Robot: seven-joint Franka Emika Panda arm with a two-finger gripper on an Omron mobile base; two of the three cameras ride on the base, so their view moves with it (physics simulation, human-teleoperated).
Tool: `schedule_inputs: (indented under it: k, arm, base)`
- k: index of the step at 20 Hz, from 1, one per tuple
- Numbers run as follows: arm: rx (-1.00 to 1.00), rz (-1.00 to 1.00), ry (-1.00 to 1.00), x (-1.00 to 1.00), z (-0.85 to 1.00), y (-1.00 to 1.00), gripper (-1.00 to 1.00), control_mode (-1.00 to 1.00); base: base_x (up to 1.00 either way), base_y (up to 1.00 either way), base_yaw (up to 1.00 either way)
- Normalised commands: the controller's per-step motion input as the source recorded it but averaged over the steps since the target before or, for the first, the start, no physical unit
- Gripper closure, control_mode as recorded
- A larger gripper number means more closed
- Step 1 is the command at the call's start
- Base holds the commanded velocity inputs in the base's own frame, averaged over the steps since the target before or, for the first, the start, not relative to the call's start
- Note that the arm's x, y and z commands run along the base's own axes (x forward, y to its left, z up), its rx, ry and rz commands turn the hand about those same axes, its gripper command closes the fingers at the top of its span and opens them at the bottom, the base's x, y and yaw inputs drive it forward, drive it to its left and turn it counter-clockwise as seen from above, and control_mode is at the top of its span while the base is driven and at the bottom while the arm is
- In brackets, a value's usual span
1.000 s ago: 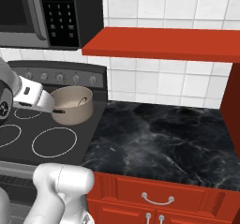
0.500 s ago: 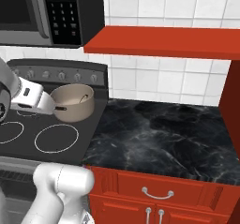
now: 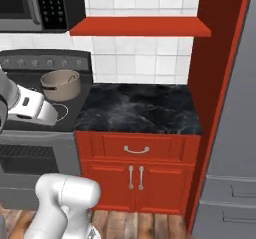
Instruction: Open the cabinet and move the ladle to the pot. Then close the cabinet.
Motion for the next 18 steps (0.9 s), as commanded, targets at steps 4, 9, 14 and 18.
schedule_inputs:
  k: [4, 9, 14, 18]
  arm:
    - [0.0, 0.0, 0.0, 0.0, 0.0, 0.0, -1.0, 1.0]
    - [0.0, 0.0, 0.0, 0.0, 0.0, 0.0, -1.0, 1.0]
    - [0.0, 0.0, 0.0, 0.0, 0.0, 0.0, -1.0, 1.0]
    - [0.0, 0.0, 0.0, 0.0, 0.0, 0.0, -1.0, 1.0]
  base:
    - [-0.14, -0.63, -0.72]
    - [0.0, -0.46, -0.85]
    - [0.0, -0.56, -0.83]
    - [0.0, -0.67, -0.81]
